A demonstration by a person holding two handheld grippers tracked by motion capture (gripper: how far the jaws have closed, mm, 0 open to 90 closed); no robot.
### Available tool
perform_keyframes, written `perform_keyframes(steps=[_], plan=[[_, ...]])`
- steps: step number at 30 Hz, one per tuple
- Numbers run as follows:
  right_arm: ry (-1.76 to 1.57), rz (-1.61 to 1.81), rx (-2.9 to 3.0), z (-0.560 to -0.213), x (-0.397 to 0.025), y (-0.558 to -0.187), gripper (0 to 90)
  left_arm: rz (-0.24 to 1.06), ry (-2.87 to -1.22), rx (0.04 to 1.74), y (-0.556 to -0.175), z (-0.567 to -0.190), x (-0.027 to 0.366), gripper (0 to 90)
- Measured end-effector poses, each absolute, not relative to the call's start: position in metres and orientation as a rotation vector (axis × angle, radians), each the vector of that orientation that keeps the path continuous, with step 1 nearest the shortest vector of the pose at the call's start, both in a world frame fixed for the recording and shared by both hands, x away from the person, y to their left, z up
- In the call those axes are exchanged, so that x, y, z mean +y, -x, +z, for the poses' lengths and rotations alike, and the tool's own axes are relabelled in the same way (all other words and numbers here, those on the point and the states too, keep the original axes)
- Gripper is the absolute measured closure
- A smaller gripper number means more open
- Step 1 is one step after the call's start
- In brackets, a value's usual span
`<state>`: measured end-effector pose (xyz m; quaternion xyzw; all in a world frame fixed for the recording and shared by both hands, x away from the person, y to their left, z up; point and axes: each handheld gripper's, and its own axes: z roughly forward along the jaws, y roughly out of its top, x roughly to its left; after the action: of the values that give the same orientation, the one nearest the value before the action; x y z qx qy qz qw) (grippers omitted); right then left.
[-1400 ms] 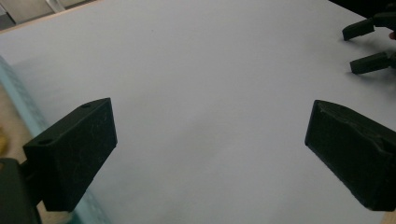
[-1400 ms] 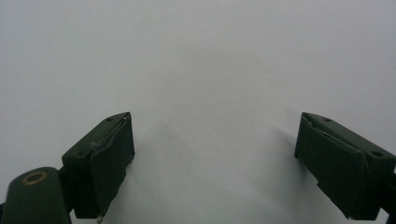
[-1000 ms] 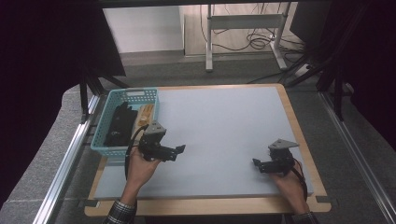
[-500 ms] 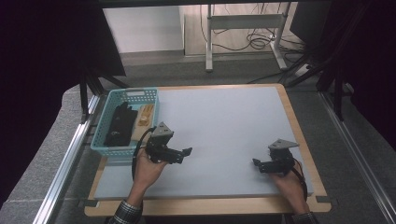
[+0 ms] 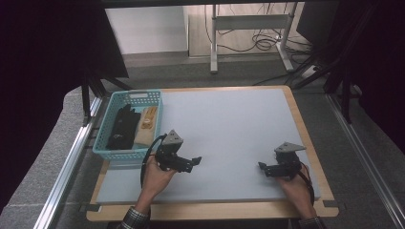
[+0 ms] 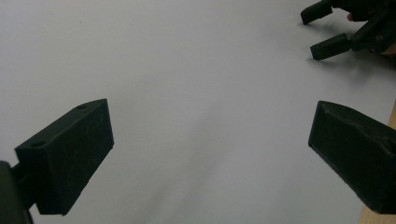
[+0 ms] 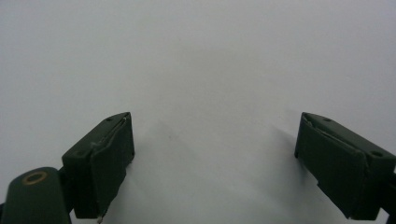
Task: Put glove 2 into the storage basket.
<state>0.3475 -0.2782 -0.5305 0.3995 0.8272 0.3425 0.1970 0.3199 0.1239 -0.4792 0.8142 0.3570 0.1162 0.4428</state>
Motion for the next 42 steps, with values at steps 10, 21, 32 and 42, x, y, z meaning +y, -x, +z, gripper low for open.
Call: perform_keyframes(steps=[10,21,32,42], plan=[[-1.119,0.958,2.316,-0.531,-0.278,-0.348,11.4,0.286,-2.031,0.869,-0.316,-0.493,0.12,0.0],[-1.119,0.959,2.316,-0.531,-0.278,-0.348,11.5,0.295,-2.056,0.861,-0.31,-0.508,0.118,0.0],[-1.119,0.959,2.316,-0.53,-0.278,-0.348,11.4,0.293,-2.09,0.869,-0.307,-0.524,0.116,0.0],[-1.119,0.959,2.316,-0.53,-0.278,-0.348,11.4,0.296,-2.12,0.865,-0.304,-0.534,0.114,0.0]])
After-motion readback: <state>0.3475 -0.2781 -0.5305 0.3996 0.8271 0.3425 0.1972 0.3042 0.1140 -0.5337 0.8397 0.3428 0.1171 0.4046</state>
